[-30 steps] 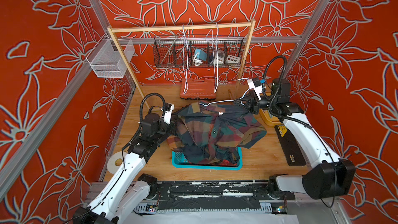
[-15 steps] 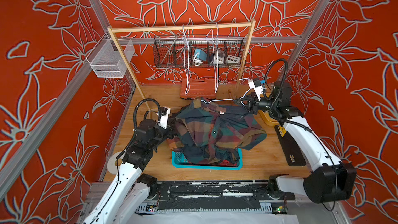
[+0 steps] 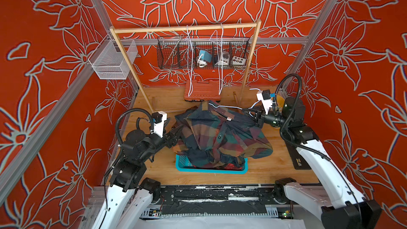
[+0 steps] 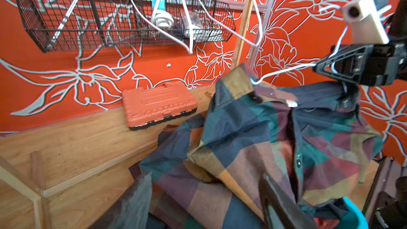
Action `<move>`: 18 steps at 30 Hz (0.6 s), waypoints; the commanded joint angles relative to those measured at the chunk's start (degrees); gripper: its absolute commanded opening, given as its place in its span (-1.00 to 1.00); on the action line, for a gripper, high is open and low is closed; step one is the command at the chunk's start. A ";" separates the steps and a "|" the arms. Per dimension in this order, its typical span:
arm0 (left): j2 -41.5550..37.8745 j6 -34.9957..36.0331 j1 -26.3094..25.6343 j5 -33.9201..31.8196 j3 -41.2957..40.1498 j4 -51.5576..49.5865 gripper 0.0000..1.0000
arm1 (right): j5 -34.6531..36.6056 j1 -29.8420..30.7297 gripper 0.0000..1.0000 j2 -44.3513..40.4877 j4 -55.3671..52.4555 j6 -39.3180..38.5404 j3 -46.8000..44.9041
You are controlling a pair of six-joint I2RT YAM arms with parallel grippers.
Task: Remove the clothespins securing long-sleeve shirts to the hanger
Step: Remove the long-sleeve shirt from the hanger.
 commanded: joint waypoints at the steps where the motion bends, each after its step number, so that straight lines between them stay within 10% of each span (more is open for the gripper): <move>1: 3.03 0.00 0.38 0.73 2.90 -1.77 0.61 | 10.56 3.58 -1.00 -1.40 -3.04 -2.87 -0.91; 18: 19.97 0.92 -12.21 -8.31 12.51 2.43 0.72 | 20.29 14.92 -1.00 -4.94 -8.72 -6.14 0.87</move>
